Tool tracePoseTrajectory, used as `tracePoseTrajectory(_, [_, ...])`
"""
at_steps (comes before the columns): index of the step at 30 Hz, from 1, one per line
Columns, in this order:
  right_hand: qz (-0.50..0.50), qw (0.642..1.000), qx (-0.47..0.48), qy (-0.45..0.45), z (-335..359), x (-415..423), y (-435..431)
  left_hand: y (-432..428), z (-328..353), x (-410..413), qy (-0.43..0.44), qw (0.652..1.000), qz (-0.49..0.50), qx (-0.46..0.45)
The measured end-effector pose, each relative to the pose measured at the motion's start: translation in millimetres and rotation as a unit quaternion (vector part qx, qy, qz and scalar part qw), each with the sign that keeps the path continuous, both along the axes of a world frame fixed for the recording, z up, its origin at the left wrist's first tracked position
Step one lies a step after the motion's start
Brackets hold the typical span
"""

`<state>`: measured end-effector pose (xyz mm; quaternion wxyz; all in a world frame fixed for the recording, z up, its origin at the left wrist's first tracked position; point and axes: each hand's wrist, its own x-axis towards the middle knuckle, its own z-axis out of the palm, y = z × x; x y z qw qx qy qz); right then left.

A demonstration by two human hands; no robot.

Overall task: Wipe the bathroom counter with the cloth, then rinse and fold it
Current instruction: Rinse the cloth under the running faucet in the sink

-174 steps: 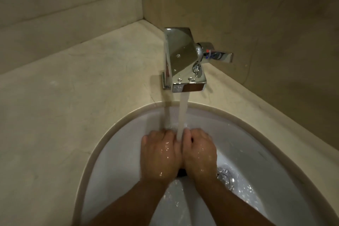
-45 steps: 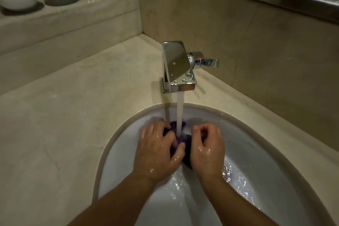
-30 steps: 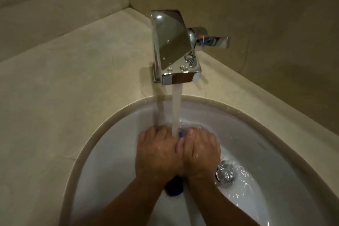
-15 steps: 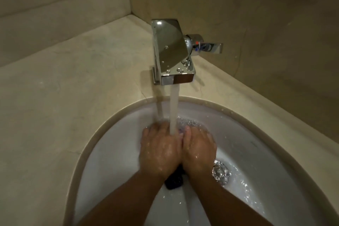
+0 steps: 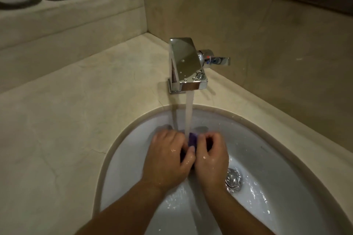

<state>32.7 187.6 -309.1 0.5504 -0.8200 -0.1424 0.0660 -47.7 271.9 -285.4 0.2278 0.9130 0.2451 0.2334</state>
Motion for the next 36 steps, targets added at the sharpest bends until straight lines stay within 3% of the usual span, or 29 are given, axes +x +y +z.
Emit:
tracePoseTrajectory(4, [0.028, 0.985, -0.139, -0.094, -37, -9, -16, -8, -26, 5, 0.044, 0.996, 0.084, -0.003])
tracePoseTrajectory(9, [0.038, 0.959, -0.223, -0.170, -51, -3, -9, -5, -43, 6, 0.067, 0.996, 0.034, 0.055])
tracePoseTrajectory(13, [0.047, 0.926, -0.302, -0.222, -52, 14, -4, -4, -42, 24, 0.148, 0.981, 0.060, 0.109])
tracePoseTrajectory(18, [0.033, 0.920, -0.322, -0.220, -42, 29, 9, 1, -53, 49, 0.170, 0.979, 0.109, 0.011])
tracePoseTrajectory(24, [0.071, 0.902, -0.381, -0.192, -46, 30, 2, 1, -52, 48, 0.159, 0.982, 0.106, 0.012])
tracePoseTrajectory(27, [0.110, 0.930, -0.311, -0.161, -42, 33, 0, -5, -35, 45, 0.115, 0.989, 0.088, 0.023])
tracePoseTrajectory(29, [0.122, 0.966, -0.195, -0.115, -35, 33, -6, -5, -22, 40, 0.070, 0.993, 0.089, -0.026])
tracePoseTrajectory(31, [0.074, 0.988, -0.103, -0.091, -20, 31, -9, 0, -11, 34, -0.010, 0.991, 0.108, -0.084])
tracePoseTrajectory(34, [0.016, 0.995, -0.007, -0.094, 5, 23, -5, 7, 9, 26, -0.123, 0.979, 0.122, -0.104])
tracePoseTrajectory(36, [0.020, 0.993, 0.045, -0.108, 17, 16, -4, 9, 18, 20, -0.154, 0.975, 0.121, -0.103])
